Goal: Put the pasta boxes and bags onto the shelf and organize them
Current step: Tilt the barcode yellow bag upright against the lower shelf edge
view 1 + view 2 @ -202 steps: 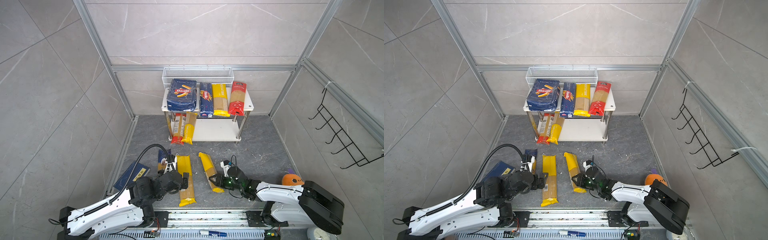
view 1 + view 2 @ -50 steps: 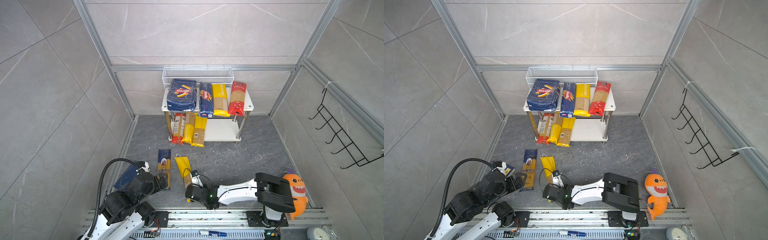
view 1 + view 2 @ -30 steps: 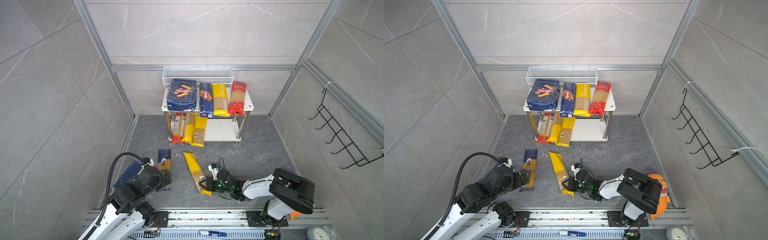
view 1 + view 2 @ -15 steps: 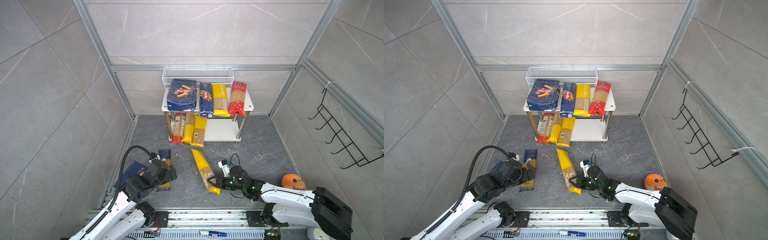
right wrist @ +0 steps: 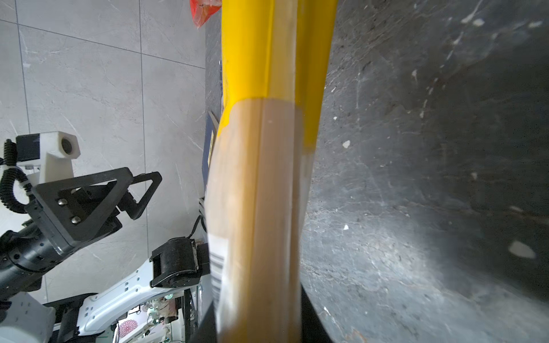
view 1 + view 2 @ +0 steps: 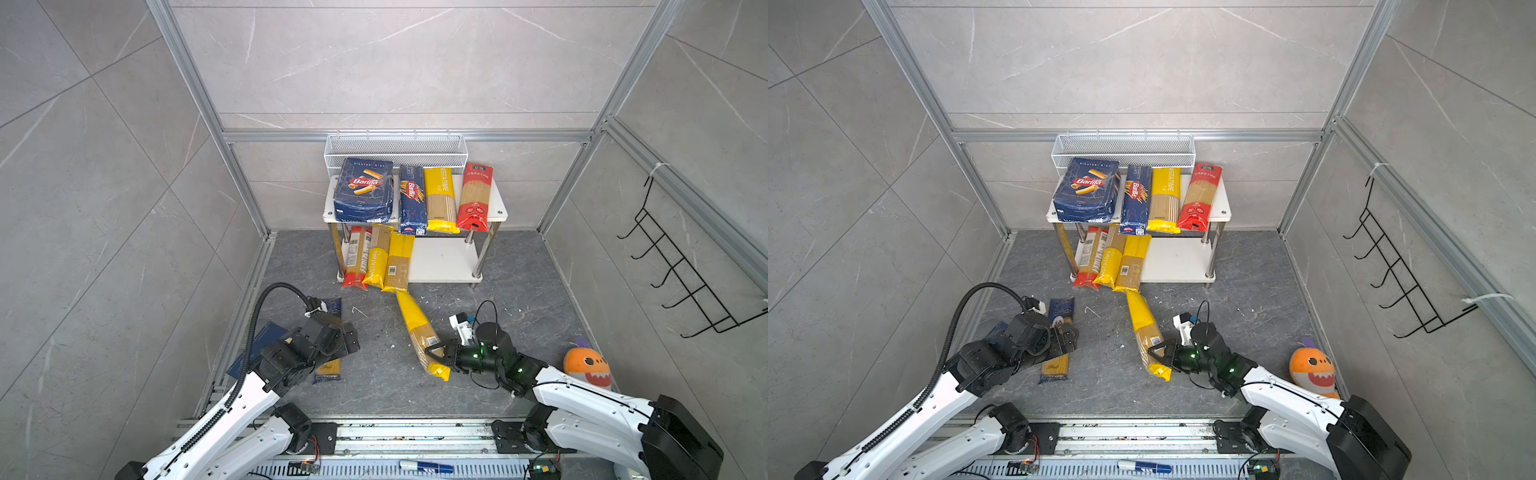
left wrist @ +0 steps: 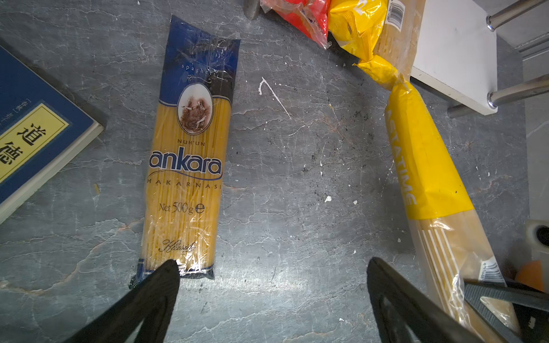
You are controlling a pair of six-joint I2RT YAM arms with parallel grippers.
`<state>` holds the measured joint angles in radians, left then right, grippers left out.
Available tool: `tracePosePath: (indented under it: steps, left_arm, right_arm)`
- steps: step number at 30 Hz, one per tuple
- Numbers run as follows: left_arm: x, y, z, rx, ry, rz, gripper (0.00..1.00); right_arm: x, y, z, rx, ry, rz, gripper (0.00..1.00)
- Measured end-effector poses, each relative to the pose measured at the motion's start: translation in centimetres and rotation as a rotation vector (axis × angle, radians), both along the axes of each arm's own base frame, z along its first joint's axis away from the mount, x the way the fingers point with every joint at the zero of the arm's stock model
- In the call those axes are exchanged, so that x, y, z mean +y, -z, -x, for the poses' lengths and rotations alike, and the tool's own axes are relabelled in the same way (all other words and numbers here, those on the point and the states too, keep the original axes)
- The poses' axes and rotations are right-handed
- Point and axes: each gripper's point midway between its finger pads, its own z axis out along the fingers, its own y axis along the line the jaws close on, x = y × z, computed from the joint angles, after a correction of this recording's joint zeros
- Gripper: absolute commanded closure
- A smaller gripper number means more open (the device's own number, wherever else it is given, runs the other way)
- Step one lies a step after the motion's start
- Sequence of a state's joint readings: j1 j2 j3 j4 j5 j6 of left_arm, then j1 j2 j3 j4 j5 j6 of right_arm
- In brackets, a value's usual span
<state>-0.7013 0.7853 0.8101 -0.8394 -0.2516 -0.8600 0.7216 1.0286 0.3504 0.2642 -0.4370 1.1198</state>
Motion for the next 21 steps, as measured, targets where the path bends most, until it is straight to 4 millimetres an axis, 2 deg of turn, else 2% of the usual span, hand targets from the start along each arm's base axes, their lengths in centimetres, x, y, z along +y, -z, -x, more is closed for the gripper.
tracePosePath:
  steps: [11, 21]
  left_arm:
    - [-0.5, -2.0, -0.7, -0.038, 0.016, 0.013, 0.0]
    - [-0.6, -1.8, -0.8, -0.03, 0.017, 0.005, 0.0]
  right_arm:
    - [-0.6, -1.3, -1.0, 0.055, -0.004, -0.08, 0.85]
    - [-0.8, -2.7, -1.9, 0.062, 0.011, -0.136, 0.85]
